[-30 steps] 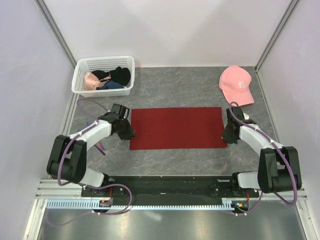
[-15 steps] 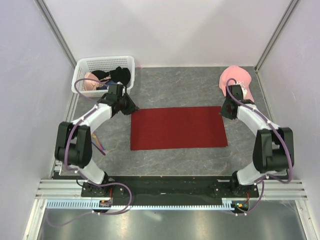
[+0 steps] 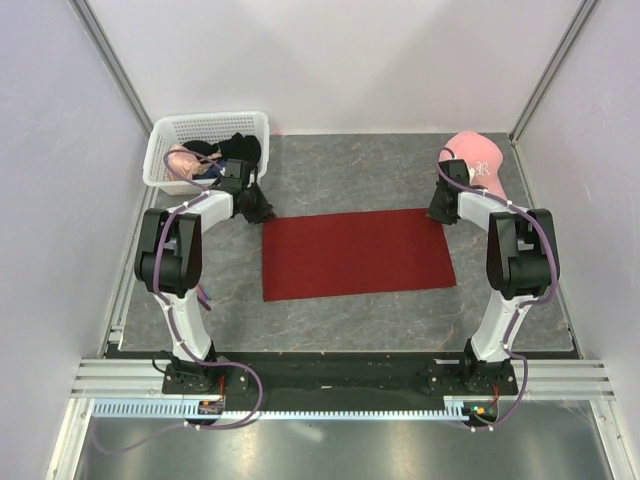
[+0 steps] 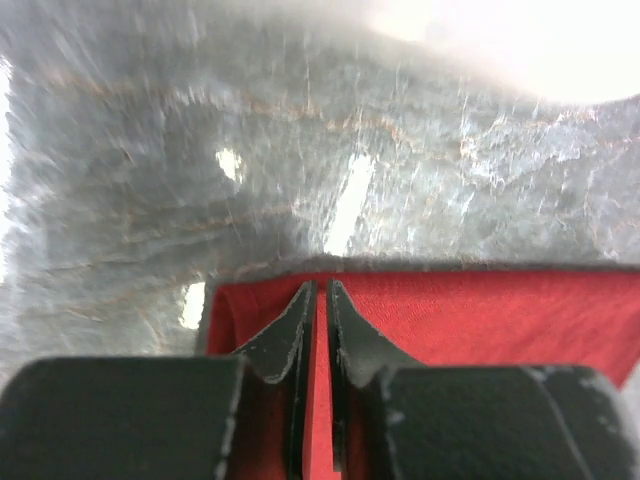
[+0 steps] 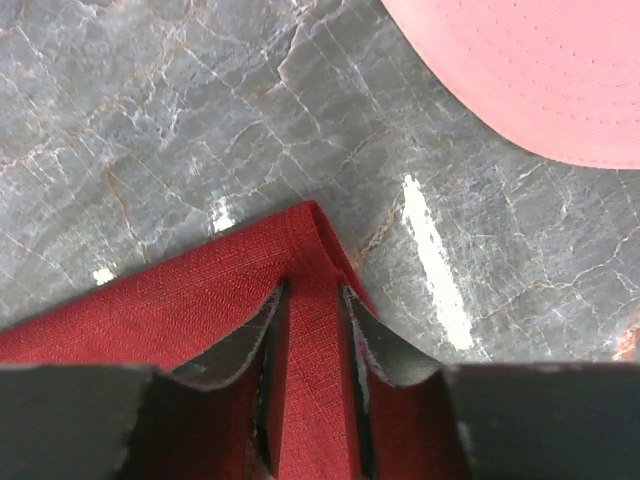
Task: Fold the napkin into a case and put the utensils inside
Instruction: Pick up the rectangle-folded napkin from the center of the board.
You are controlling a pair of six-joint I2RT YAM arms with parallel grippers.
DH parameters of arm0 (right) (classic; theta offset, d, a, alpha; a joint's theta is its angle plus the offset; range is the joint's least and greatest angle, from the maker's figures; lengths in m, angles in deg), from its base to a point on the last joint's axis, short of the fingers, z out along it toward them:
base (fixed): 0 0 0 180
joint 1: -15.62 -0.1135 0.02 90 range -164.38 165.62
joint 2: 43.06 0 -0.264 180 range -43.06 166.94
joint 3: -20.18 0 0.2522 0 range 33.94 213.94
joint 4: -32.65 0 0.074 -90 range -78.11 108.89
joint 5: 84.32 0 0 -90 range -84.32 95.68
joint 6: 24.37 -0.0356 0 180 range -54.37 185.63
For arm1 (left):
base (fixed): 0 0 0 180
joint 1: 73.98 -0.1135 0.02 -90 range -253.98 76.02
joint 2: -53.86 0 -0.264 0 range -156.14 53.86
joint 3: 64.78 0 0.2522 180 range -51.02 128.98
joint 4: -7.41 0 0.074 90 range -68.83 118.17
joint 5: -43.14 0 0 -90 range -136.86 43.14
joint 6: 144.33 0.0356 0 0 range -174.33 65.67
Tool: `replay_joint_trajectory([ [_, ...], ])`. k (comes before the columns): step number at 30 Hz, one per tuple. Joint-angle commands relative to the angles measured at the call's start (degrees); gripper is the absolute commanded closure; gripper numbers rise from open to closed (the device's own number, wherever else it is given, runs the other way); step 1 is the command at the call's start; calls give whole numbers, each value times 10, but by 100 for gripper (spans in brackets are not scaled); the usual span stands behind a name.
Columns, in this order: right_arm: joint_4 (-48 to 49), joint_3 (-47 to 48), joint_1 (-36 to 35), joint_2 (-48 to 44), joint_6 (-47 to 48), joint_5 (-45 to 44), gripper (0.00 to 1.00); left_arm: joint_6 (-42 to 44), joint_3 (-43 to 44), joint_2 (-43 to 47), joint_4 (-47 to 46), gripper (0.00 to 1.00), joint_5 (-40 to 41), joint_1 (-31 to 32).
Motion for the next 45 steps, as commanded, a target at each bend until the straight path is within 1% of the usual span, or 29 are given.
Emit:
replay_joint_trajectory([
  [1,-16,1,2,-40,28,0,63,67,27,32,17,81,34,4],
  [2,-53,-1,1,-54,28,-3,56,68,29,43,23,78,31,4],
  [4,-85,-18,2,-94,34,-8,49,70,24,68,36,74,24,8],
  [5,-105,-27,1,-106,38,-8,44,69,18,96,38,73,20,17],
  [8,-115,-72,3,-149,53,-7,40,71,-12,150,38,72,11,38],
  [10,-115,-95,5,-153,60,-5,39,68,-35,166,33,73,-3,61],
  [12,-111,-101,6,-149,71,22,38,57,-57,184,33,74,-41,78],
  [15,-100,-106,6,-135,78,25,38,43,-99,218,13,75,-76,102],
  [19,-78,-115,7,-110,82,31,38,37,-136,250,-2,75,-96,127],
  [22,-73,-124,7,-94,82,40,35,40,-151,267,-7,75,-121,135],
  [27,-64,-150,5,-89,74,43,34,35,-164,270,-24,75,-124,149],
  [30,-56,-171,0,-92,69,48,36,16,-155,248,-32,75,-133,152],
  [33,-43,-186,-8,-91,66,52,40,-8,-141,219,-54,76,-149,154],
  [36,-36,-187,-12,-87,67,70,46,-33,-129,192,-73,76,-157,156],
  [37,-32,-187,-12,-88,67,71,52,-39,-129,186,-85,76,-161,157],
  [39,-31,-185,-12,-95,68,71,58,-52,-117,165,-89,77,-164,160],
  [40,-31,-184,-13,-98,70,73,65,-55,-107,159,-90,77,-161,165],
  [43,-32,-178,-13,-116,69,66,76,-55,-80,122,-92,78,-132,177],
  [44,-35,-175,-12,-120,69,64,78,-56,-71,110,-92,79,-126,185],
  [45,-38,-169,-12,-132,69,61,82,-59,-62,76,-92,81,-121,189],
])
